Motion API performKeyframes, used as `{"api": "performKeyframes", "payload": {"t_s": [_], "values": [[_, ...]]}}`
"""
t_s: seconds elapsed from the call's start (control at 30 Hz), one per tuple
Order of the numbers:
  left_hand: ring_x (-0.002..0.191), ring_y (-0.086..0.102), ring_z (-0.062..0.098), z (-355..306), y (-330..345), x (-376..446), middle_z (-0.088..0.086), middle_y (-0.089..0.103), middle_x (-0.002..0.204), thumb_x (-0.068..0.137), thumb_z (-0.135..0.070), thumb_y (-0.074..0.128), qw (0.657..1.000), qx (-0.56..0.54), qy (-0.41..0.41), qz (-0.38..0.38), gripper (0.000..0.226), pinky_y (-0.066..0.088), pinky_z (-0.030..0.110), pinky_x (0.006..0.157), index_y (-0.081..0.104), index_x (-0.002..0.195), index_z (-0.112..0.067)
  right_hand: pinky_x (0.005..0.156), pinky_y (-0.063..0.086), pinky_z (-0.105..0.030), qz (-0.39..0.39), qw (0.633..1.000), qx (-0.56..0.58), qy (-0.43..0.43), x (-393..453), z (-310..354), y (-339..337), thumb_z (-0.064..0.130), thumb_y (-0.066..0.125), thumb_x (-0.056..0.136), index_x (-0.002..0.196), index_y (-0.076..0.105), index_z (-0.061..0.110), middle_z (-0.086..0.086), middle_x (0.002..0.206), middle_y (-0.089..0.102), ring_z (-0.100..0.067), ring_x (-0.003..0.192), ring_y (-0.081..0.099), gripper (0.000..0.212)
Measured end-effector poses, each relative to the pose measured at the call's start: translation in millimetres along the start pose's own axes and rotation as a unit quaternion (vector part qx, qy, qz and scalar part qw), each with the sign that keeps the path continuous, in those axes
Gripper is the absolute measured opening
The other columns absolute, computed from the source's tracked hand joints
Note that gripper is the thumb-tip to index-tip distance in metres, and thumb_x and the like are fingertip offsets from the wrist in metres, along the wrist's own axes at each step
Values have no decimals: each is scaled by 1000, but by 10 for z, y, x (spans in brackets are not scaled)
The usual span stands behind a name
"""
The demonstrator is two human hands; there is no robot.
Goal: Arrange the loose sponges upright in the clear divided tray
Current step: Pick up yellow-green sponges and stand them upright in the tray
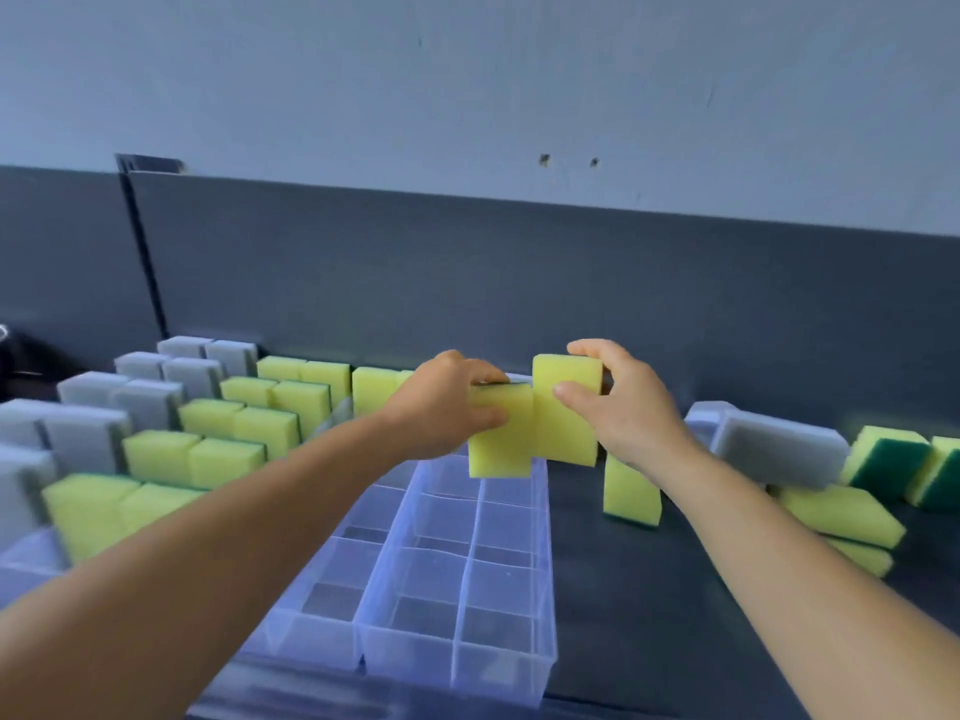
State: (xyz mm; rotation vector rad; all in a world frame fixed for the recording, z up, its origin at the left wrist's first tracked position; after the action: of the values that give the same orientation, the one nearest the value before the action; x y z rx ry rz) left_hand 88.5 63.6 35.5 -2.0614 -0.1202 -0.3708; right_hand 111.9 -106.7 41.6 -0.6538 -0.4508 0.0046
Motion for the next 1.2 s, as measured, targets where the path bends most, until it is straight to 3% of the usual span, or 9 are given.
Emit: {"api": "performKeyframes", "payload": {"t_s": [0.1,0.27,0.4,0.57,0.73,0.87,1.0,1.2], "values": [[86,47,15,293,-265,-8,-1,52,111,86,-28,65,999,31,-1,-11,39,35,20,76,61,125,-24,77,35,-23,17,1000,-8,-13,80,201,271,28,62,87,127,54,26,8,107,56,-13,93,50,40],[113,53,21,800,-607,24,2,56,124,86,-24,64,997,79,-12,-19,39,37,23,87,59,125,-23,78,40,-26,21,999,2,-31,225,451,710,22,65,85,121,59,24,0,111,53,-17,89,55,37],[108,56,23,1164,-767,97,1,55,124,86,-23,63,994,96,-30,-32,39,46,32,90,57,125,-27,85,46,-34,7,999,-16,-35,342,574,986,21,65,83,118,58,30,2,112,52,-16,86,52,36],[108,55,22,1483,-768,209,1,60,123,86,-23,64,993,115,-35,-2,38,48,34,90,59,123,-24,62,31,2,19,998,-52,-23,460,581,1283,19,63,87,117,58,28,4,113,50,-11,85,48,32],[109,55,23,1621,-631,311,3,59,122,86,-23,63,992,123,-19,29,38,47,32,89,58,124,-23,76,36,-21,43,997,-58,-9,528,541,1562,16,65,84,115,59,26,2,116,50,-14,90,50,33],[109,54,25,1681,-630,378,3,58,122,88,-22,61,987,157,-6,43,37,47,34,90,57,124,-23,82,42,-26,47,995,-85,-1,551,506,1667,18,65,84,116,59,26,2,116,50,-19,97,54,33],[108,55,26,1682,-537,390,3,56,122,87,-24,61,981,184,5,64,37,49,34,88,57,123,-25,82,39,-27,60,984,-164,-20,547,528,1762,18,63,86,116,56,24,3,116,46,-16,91,45,31],[115,51,25,1620,-285,421,4,56,122,87,-26,64,954,277,43,104,34,51,37,85,59,119,-17,84,42,-31,103,963,-247,-31,530,513,1904,22,62,88,122,54,20,-1,122,45,-23,111,48,35]]}}
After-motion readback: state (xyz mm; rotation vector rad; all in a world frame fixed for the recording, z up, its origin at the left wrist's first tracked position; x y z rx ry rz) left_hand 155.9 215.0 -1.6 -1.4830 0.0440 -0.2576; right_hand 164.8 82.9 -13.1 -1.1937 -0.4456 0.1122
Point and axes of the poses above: each hand's wrist, its own x-axis towards the middle knuckle, its own y-axis out of the palm, z = x × y, the point moved 8 cm from there along x, towards the middle knuckle
